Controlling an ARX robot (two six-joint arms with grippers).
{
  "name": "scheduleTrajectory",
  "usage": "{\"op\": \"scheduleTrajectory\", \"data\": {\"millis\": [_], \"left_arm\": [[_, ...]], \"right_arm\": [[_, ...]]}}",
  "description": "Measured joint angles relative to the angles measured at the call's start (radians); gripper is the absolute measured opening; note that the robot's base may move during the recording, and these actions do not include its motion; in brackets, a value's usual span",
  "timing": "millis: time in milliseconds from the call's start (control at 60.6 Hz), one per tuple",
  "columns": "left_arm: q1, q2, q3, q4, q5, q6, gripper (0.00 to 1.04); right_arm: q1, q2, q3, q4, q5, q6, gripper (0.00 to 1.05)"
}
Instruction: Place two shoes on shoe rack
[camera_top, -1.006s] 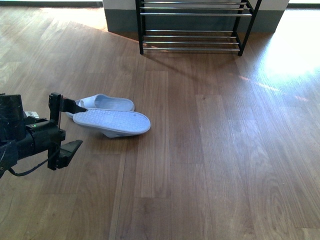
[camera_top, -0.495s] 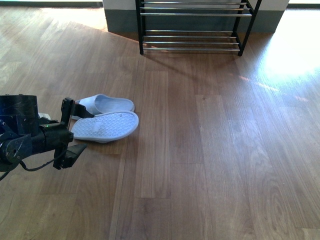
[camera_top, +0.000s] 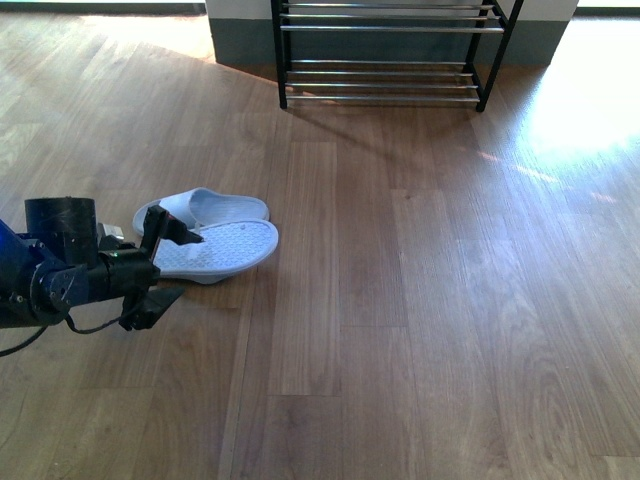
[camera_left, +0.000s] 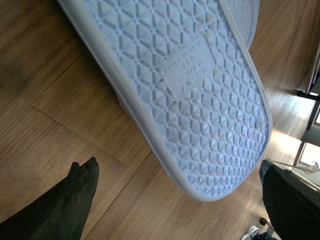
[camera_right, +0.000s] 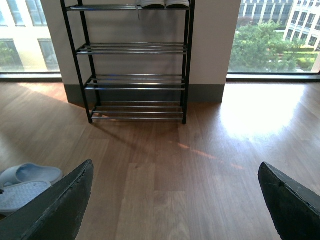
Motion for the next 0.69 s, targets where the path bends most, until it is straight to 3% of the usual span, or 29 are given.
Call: {"op": "scheduleTrajectory", "data": {"millis": [264, 693], "left_arm": [[-0.027, -0.083, -0.093, 0.097, -0.006, -0.005, 0.95], [-0.043, -0.117, -0.146, 0.101, 0.003, 0.007, 0.95]], "right_arm": [[0.000, 0.000, 0.000, 0.000, 0.000, 0.000, 0.96], [0.000, 0.000, 0.000, 0.000, 0.000, 0.000, 0.96]]}}
